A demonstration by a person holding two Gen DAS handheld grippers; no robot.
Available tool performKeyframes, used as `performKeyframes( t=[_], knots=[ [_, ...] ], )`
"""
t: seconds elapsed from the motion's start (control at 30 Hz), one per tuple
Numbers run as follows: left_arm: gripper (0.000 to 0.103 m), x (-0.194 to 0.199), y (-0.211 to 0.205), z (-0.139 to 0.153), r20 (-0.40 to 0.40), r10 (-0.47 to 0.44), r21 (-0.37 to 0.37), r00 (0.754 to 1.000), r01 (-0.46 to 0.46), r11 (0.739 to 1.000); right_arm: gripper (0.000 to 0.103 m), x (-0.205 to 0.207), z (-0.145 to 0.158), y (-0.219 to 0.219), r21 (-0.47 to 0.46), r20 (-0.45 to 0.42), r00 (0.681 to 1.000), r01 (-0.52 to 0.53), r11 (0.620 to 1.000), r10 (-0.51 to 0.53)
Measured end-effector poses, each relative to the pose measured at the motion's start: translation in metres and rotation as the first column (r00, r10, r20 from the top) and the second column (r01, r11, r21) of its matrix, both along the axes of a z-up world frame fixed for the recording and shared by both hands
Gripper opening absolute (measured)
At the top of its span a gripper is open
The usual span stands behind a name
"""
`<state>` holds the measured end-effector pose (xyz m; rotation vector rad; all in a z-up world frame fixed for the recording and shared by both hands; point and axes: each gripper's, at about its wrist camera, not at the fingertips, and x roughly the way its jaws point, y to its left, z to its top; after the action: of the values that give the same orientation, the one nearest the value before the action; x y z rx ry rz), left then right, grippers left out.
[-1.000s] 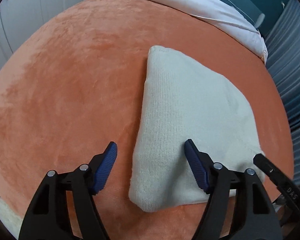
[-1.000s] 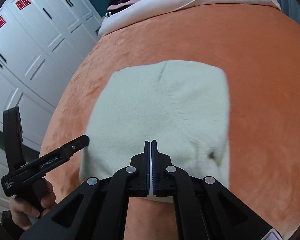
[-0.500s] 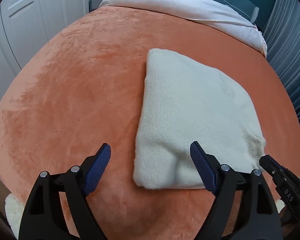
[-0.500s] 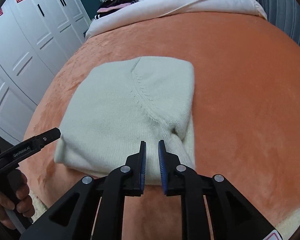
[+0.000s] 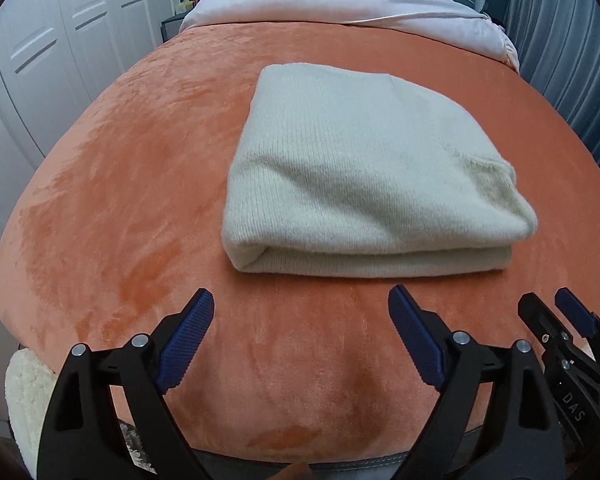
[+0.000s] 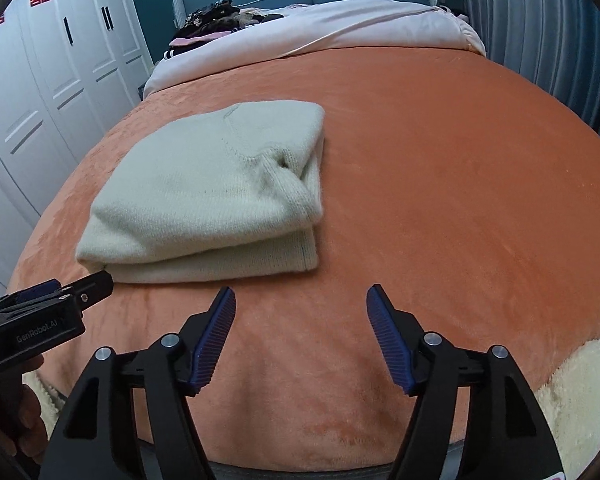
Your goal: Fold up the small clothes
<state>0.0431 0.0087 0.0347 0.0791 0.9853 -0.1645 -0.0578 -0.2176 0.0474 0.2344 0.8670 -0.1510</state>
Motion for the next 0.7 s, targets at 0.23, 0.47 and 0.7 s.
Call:
performKeyframes(
  t=[0.23, 0.47, 0.7],
  knots=[
    [0.088, -0.021, 0.0, -0.013, 0.048, 0.011, 0.041, 0.999, -0.013, 0.999, 0.078, -0.02, -0.015, 0.003, 0.013, 0.005, 0.999, 0.043, 0.999, -0.043],
    [0.091, -0.035, -0.001, -0.036, 0.077, -0.006, 0.102, 0.997, -0.002, 0.995, 0.083, -0.025, -0.029, 0.015, -0.009, 0.026, 0.999, 0.029, 1.0, -0.028],
    [0.091, -0.039, 0.005, -0.044, 0.086, 0.006, 0.071, 0.996, -0.013, 0.997, 0.083, -0.025, -0.035, 0.019, -0.026, 0.027, 0.999, 0.044, 0.999, -0.043]
  ],
)
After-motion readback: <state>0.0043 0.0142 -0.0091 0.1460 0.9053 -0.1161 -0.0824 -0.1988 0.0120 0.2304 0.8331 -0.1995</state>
